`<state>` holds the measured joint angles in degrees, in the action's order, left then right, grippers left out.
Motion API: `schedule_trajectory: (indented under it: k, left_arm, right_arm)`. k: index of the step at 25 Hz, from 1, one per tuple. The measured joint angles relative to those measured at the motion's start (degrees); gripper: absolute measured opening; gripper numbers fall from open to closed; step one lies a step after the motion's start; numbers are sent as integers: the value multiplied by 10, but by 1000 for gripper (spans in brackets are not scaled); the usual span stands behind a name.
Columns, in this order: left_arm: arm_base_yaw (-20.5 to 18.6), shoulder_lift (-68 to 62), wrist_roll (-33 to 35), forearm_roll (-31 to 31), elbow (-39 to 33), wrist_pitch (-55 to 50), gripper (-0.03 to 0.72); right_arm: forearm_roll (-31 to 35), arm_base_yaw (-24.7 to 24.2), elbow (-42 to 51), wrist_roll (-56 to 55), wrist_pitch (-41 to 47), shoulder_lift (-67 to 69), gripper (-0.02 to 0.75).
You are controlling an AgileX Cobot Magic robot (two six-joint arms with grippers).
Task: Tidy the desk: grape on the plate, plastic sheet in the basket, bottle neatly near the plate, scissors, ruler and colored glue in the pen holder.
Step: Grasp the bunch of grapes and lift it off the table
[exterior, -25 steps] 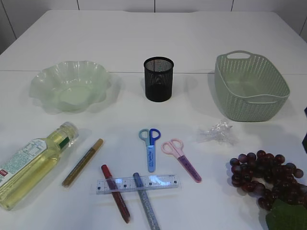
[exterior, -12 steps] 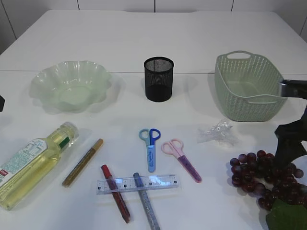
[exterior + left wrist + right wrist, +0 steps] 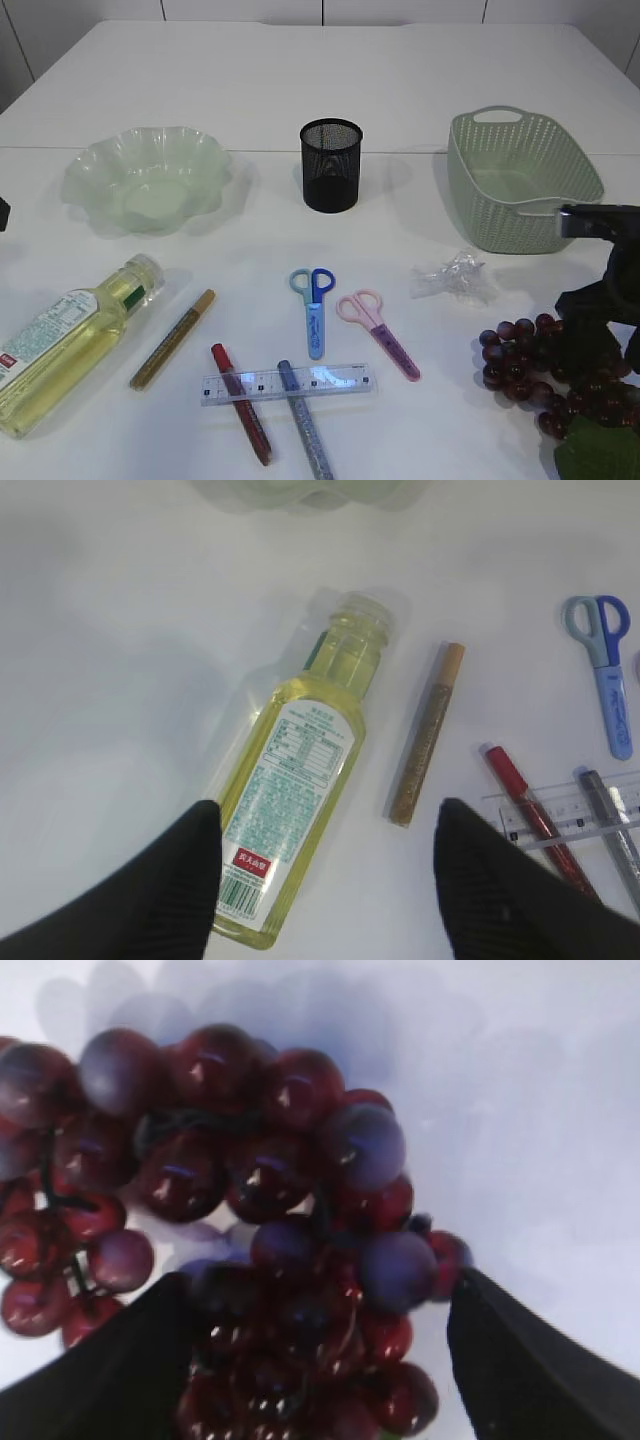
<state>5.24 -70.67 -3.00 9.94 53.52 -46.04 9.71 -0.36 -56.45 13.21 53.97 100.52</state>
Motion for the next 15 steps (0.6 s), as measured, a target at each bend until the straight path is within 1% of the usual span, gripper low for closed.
schedule_trajectory:
  k: [4, 10, 12, 15]
  left_arm:
    - [0, 0, 1, 0, 0, 1, 487]
    - [0, 0, 1, 0, 0, 1, 487]
    - [0, 0, 2, 0, 0, 1, 487]
    - [0, 0, 2, 0, 0, 1, 487]
  right_arm:
    - [-19, 18, 0, 1, -20, 22, 619]
    - [-23, 44, 0, -12, -39, 51, 615]
    - [-23, 47, 0, -16, -41, 54, 595]
    - [-24, 47, 0, -21, -44, 55, 526]
